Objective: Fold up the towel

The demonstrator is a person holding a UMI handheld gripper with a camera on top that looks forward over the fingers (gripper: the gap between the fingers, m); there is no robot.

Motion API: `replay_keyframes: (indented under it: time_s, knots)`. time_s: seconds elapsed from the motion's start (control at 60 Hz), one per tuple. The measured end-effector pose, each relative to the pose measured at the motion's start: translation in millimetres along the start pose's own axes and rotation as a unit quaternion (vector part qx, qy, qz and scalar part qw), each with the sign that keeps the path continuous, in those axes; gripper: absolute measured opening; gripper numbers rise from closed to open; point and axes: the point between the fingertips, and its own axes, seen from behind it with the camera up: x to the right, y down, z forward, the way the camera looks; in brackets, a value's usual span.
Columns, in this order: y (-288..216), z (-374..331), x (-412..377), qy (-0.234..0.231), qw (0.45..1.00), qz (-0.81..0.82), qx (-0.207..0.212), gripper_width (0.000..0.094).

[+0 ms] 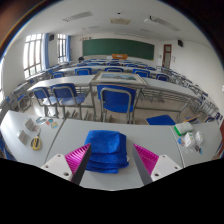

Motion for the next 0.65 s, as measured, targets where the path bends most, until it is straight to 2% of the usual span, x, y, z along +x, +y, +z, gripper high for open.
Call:
replay_keyframes:
  time_s: [0.383, 0.65]
  knots:
    - [28.6, -181.9, -92.5, 0.038, 0.998, -0.026, 0.037, 0.0846]
    - [53.6, -241.6, -111.6, 0.046, 0.998, -0.015, 0.044, 0.0843]
